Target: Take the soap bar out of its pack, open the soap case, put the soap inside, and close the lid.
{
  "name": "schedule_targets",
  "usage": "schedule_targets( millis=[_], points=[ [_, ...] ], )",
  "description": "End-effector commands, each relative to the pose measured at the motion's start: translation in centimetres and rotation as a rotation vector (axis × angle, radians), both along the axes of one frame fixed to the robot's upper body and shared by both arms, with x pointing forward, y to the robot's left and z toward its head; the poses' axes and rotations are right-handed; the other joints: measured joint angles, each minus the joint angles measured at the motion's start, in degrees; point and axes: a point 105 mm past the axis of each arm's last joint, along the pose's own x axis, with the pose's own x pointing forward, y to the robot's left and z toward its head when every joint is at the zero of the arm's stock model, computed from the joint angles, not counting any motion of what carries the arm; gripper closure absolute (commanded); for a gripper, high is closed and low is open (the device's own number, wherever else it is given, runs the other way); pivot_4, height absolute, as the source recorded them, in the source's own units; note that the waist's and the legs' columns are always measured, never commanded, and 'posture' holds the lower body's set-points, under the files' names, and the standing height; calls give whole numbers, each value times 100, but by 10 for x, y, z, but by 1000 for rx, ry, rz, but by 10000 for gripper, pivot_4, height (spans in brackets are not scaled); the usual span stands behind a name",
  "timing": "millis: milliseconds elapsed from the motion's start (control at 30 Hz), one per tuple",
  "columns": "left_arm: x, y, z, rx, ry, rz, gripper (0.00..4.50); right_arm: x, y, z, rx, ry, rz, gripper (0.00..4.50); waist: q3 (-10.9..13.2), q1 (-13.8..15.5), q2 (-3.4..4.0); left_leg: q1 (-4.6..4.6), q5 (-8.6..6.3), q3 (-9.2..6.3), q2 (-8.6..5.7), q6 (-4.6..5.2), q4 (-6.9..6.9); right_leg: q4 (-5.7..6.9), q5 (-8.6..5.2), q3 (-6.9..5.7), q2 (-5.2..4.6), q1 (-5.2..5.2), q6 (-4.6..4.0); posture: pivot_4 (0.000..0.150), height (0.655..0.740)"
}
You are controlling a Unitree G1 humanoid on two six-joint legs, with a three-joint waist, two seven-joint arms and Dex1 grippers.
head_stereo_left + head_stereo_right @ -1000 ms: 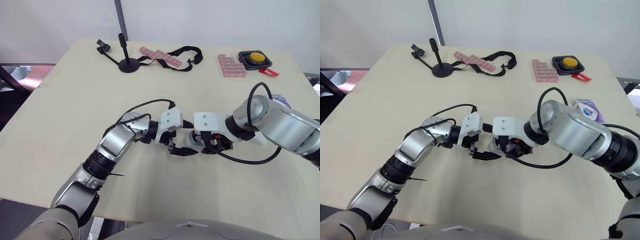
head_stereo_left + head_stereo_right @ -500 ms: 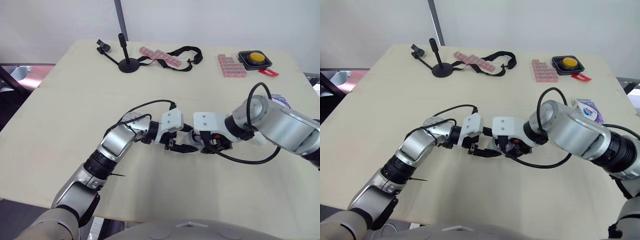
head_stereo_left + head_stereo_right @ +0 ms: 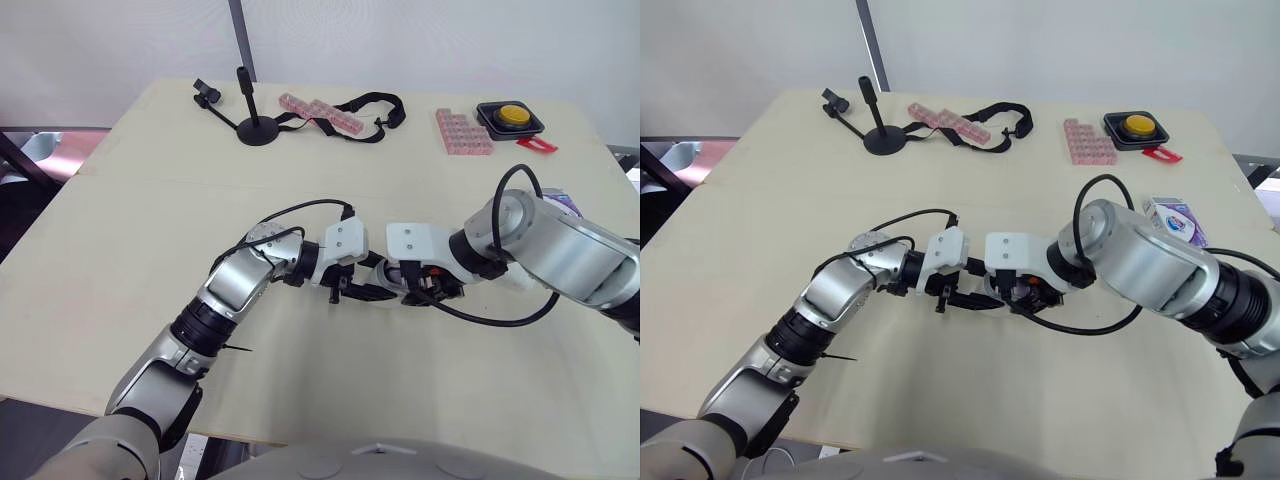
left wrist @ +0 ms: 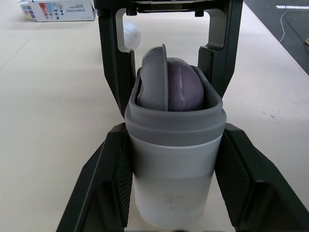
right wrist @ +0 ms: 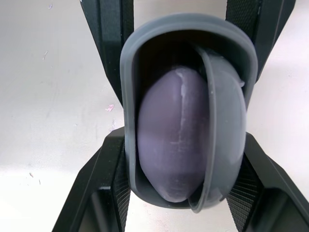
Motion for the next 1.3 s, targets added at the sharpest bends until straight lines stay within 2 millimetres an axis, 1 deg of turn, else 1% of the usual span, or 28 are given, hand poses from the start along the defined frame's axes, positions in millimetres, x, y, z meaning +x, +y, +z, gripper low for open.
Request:
schedule_targets(
  millis=[33,100,167,233,267,300,333,400,467,533,567,633,733,767,800,833,867,933,1000,1033,1133,1233,1300],
  points=[
    [0,-1,2,1,-42,-5,26423,3,4,12,34,-57,14,24402,0,0,0,0,0,0,0,0,0,0,0,1,0,0,0,1500,7143],
    [0,-1,2,0,-46,-5,26423,1,5,12,43,-45,11,24402,0,0,0,0,0,0,0,0,0,0,0,1,0,0,0,1500,7143],
    [0,0,1,-3,-50,-3,26423,1,5,13,55,-35,5,14597,0,-2,0,0,0,0,0,0,0,0,0,1,0,0,0,1500,7143],
    [0,1,0,-10,-58,2,26423,1,5,15,65,-30,-4,7997,0,1,0,-1,0,0,0,0,1,2,0,2,0,-2,0,1500,7143],
    [1,2,0,-17,-62,10,26423,1,4,15,73,-28,-10,5770,0,3,0,0,0,0,0,0,1,2,0,3,1,-1,0,1500,7143],
    [1,3,0,-27,-65,15,26423,1,3,15,83,-21,-18,1669,0,4,0,0,0,0,0,0,1,2,0,3,0,0,0,1500,7143],
    [0,4,0,-38,-64,18,26423,1,2,14,95,-13,-27,731,0,5,0,-1,0,0,0,0,1,2,0,3,0,0,0,1500,7143],
    [0,8,0,-62,-53,28,26423,0,-1,13,139,5,-50,731,-1,14,-1,-2,0,0,0,0,2,2,0,4,0,-1,0,1500,7143],
    [-2,12,1,-96,-50,31,26423,1,-8,11,174,-10,-66,731,-1,15,-1,-5,-1,0,0,0,3,1,0,5,0,1,0,1500,7143],
    [-3,17,1,-126,-44,35,26423,1,-15,10,258,11,-118,731,-1,14,-1,-6,-1,0,0,0,3,1,0,7,1,0,0,1500,7143],
    [-4,20,1,-138,-41,37,26423,0,-16,11,312,23,-127,731,-1,15,-1,-8,-1,0,0,0,2,-2,0,7,2,1,0,1500,7143],
    [-8,26,4,-181,-50,32,26423,6,-24,13,452,26,-218,731,-1,9,-2,-9,-1,1,0,0,1,-9,0,10,-1,1,0,1500,7143],
    [-10,34,6,-240,-46,46,26423,4,-41,7,579,-3,-254,731,-3,23,0,-15,-2,2,1,-1,-3,-16,0,10,-16,1,0,1500,7143],
    [-10,37,7,-260,-43,56,26423,1,-46,4,635,-14,-252,731,-3,29,0,-12,-2,0,1,0,-3,-20,0,7,-4,1,0,1500,7143],
    [-10,40,7,-277,-46,64,26423,-4,-49,2,702,-9,-255,731,-3,33,0,-13,-2,-1,2,0,-1,-20,0,4,-2,1,0,1500,7143],
    [-9,43,8,-307,-45,80,26423,-4,-51,2,839,-24,-287,731,-4,33,0,-15,-3,-1,1,1,0,-20,0,4,-7,1,0,1500,7143],
    [-8,45,9,-326,-43,90,26423,-4,-54,2,933,-39,-316,731,-4,17,-1,-16,-3,-1,0,1,-1,-24,0,2,-7,1,0,1500,7143],
    [-7,49,5,-341,-63,107,26423,-12,-57,-5,1049,-58,-318,731,-11,-7,0,-17,-4,-1,4,2,-2,-20,-1,-1,-22,-3,-1,1500,7143],
    [-8,52,1,-341,-81,114,26423,-24,-54,-20,1024,-87,-238,731,-12,-33,14,-18,-5,1,-2,4,-4,-21,-1,-5,-28,-10,-2,1500,7143],
    [-9,53,-1,-341,-80,111,26423,-27,-52,-23,1033,-97,-230,731,-13,-50,13,-19,-5,1,-4,6,-5,-22,-1,-9,-30,-11,-1,1500,7143],
    [-11,54,-4,-340,-82,102,26423,-29,-49,-26,1061,-118,-219,731,-12,-169,12,-16,-5,0,-2,7,-6,-37,-1,-12,-30,-9,-1,1500,7143],
    [-14,54,-8,-328,-74,83,26423,-30,-47,-29,1063,-139,-205,731,-12,-222,12,-9,-2,-1,-4,11,-6,-40,-1,-19,-37,-8,0,1500,7143],
    [-16,54,-15,-303,-49,68,26423,-32,-52,-36,1042,-160,-204,731,-13,-251,11,-9,-1,-1,-5,13,-6,-41,-1,-19,-39,-6,0,1500,7143]
  ],
)
